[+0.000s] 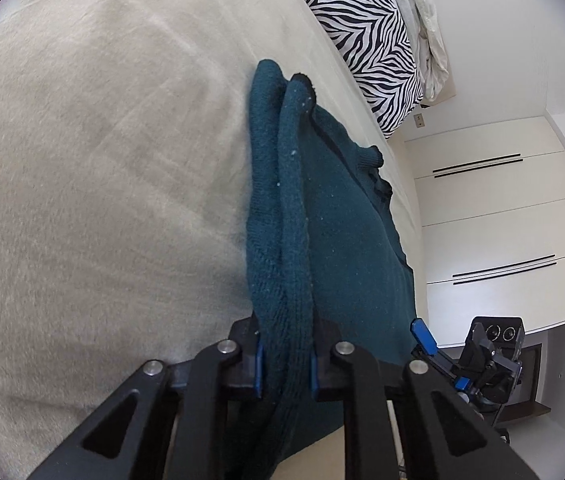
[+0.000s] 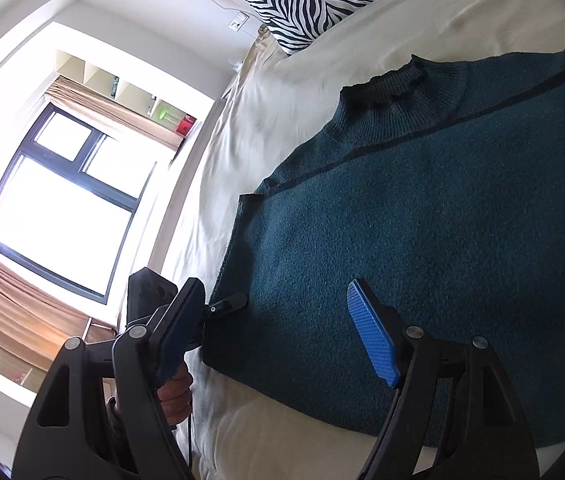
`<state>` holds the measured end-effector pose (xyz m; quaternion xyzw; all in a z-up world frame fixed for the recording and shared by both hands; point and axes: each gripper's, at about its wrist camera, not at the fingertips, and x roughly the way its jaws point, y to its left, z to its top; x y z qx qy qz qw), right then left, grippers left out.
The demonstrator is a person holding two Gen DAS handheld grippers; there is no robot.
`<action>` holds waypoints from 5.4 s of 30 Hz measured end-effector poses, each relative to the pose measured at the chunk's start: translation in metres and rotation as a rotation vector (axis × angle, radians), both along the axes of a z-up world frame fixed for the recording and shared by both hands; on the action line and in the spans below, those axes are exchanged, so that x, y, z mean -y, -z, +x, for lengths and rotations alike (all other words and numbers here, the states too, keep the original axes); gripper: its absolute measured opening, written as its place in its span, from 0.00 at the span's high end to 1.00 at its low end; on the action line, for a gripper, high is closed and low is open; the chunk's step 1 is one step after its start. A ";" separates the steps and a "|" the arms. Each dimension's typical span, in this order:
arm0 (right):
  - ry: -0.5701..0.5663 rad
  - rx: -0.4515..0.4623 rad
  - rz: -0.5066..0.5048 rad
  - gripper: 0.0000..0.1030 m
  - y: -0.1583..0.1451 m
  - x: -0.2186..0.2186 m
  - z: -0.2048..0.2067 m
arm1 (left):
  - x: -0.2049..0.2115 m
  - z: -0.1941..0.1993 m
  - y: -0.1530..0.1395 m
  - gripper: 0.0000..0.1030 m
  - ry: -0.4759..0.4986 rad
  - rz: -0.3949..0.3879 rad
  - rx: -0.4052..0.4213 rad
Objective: Fold small clothes
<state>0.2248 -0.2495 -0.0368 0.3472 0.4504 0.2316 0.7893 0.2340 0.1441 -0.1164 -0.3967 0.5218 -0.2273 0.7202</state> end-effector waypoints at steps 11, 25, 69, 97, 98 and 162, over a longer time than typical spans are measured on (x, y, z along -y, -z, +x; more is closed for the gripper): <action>0.034 -0.093 0.058 0.29 0.044 0.005 0.036 | -0.002 -0.003 -0.009 0.87 -0.014 -0.048 0.037; 0.059 -0.105 0.283 0.29 0.044 0.046 0.048 | 0.095 -0.003 -0.089 0.87 0.165 -0.038 0.186; 0.151 -0.145 -0.220 1.00 0.004 0.176 0.043 | 0.207 -0.045 -0.076 0.27 0.296 -0.050 0.235; 0.037 -0.172 -0.230 0.87 0.027 0.097 0.057 | 0.206 -0.053 -0.062 0.25 0.283 -0.077 0.224; 0.036 -0.167 -0.248 0.87 0.024 0.099 0.055 | 0.209 -0.055 -0.064 0.25 0.283 -0.075 0.224; 0.272 -0.080 -0.358 0.41 0.021 0.223 0.081 | 0.358 0.087 -0.058 0.22 0.480 0.617 0.344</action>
